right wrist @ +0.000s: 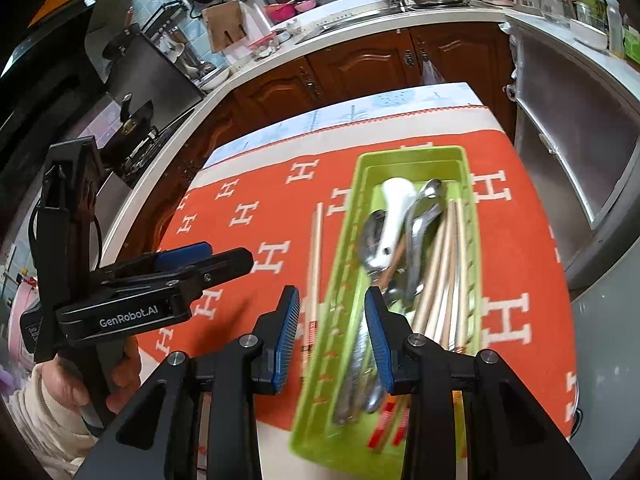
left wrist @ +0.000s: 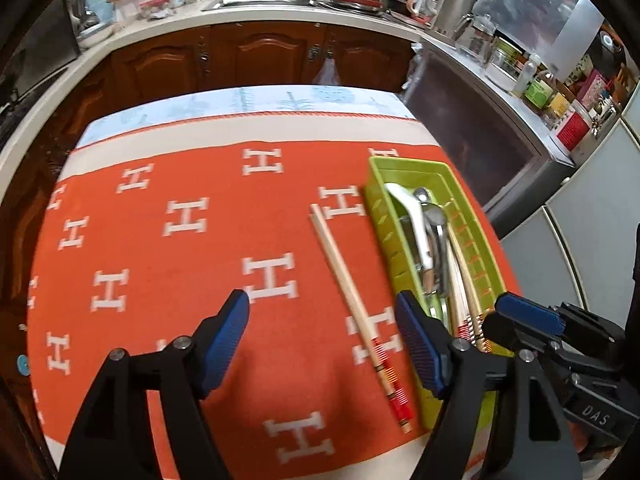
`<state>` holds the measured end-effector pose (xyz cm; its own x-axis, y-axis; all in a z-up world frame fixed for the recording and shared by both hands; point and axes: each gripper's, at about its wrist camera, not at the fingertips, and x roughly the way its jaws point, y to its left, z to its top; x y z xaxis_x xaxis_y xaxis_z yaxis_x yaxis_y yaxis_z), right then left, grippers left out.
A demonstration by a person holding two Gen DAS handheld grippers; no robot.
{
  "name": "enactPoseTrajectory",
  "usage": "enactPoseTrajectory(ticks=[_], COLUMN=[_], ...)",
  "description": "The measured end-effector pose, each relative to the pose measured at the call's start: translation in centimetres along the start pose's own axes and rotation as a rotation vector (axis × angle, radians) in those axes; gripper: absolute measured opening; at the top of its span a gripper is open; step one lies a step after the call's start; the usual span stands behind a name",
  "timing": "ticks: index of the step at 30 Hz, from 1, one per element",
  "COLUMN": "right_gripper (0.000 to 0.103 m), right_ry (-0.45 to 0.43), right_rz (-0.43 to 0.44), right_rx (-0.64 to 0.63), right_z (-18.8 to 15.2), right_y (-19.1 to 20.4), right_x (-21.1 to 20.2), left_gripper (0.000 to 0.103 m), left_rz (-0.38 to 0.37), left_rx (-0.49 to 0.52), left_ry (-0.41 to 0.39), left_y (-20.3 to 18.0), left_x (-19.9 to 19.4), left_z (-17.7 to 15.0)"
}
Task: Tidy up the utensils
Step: 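Carry both spoons into the green tray and open both tools, then grasp the last pair of wooden chopsticks with the right tool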
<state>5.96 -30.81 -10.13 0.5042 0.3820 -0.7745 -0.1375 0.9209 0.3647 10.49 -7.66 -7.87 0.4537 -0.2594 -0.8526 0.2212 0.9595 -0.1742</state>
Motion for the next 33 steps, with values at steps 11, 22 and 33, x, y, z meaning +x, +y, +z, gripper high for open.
enactPoseTrajectory(ticks=[11, 22, 33], right_gripper=[0.017, 0.009, 0.007], right_ry=[0.145, 0.31, 0.433], right_rz=[-0.038, -0.174, -0.325], right_rx=[-0.04, -0.042, -0.06], right_z=[-0.2, 3.4, 4.1], right_y=[5.4, 6.3, 5.4], right_x=[3.8, 11.5, 17.6], left_gripper=[0.079, 0.079, 0.079], left_rz=[0.084, 0.085, 0.031], left_rx=[-0.039, -0.035, -0.082], left_ry=[0.013, 0.069, 0.096], left_y=[3.8, 6.0, 8.2], left_x=[0.0, 2.7, 4.2], left_z=[-1.1, -1.8, -2.6])
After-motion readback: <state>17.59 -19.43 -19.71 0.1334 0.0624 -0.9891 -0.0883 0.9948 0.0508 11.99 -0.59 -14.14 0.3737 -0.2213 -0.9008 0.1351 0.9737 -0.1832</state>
